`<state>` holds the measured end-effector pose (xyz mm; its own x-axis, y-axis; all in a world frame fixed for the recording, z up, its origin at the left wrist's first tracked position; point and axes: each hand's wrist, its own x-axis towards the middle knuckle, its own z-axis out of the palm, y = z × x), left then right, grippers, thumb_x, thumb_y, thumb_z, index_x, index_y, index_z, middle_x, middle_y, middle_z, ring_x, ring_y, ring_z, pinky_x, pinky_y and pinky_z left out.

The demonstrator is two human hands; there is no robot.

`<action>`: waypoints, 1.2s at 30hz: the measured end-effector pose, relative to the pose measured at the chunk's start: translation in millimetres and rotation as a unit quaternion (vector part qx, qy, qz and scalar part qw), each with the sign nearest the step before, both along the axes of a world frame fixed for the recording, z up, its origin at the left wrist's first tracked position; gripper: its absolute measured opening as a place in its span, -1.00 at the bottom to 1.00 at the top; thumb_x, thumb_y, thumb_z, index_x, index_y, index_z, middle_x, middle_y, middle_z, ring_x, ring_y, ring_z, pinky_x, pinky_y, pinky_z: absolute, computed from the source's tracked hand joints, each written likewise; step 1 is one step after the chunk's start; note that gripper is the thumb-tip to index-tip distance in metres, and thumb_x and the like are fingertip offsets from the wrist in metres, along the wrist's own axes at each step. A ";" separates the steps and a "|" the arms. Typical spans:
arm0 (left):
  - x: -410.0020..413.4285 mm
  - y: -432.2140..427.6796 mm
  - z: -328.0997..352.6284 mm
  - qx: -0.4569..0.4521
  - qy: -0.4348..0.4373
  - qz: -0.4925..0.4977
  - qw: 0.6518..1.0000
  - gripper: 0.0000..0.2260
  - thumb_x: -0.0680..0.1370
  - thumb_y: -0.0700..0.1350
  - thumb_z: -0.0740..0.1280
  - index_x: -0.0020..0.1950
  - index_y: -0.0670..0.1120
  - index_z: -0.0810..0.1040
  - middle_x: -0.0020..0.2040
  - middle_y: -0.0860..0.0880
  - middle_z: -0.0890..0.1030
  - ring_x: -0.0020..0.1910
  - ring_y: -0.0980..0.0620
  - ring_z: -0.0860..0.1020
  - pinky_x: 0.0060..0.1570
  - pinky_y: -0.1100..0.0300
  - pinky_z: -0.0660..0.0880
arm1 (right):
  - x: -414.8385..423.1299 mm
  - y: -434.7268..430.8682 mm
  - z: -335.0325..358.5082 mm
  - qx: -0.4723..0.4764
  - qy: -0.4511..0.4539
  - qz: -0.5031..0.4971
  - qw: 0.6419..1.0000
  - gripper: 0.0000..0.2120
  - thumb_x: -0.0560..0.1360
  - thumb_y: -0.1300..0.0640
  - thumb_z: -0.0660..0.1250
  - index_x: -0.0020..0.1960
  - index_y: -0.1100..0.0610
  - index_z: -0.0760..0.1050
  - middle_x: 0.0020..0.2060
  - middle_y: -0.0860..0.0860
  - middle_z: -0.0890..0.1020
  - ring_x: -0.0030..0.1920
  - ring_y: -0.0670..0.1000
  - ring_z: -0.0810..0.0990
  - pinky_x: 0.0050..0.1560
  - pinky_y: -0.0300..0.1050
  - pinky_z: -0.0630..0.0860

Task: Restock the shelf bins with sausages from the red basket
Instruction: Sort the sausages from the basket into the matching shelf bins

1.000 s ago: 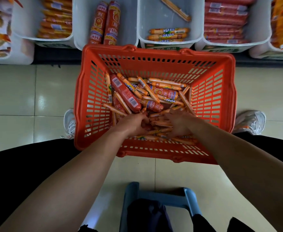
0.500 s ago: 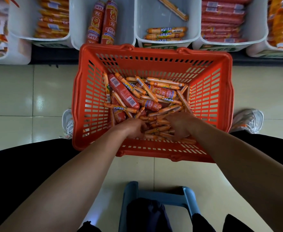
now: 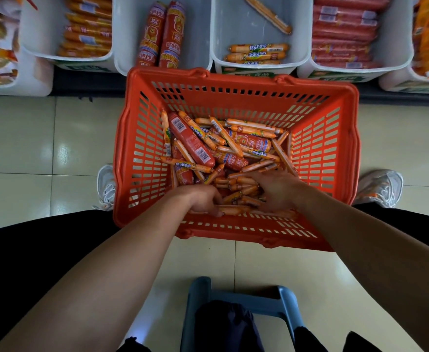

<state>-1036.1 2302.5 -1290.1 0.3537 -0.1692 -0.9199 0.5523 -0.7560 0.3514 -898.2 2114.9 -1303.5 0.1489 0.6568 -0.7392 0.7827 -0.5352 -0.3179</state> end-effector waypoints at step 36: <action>-26.5 39.0 -3.3 0.115 -0.130 0.343 0.923 -0.65 0.57 -0.01 0.41 0.31 -0.04 0.46 0.08 0.00 0.56 0.02 -0.03 0.55 -0.06 0.11 0.44 | 1.2 41.9 -24.0 0.034 -0.030 -0.184 0.982 -0.35 0.52 -0.24 0.35 0.47 0.07 0.31 0.32 0.11 0.45 0.29 0.18 0.46 0.21 0.11 0.49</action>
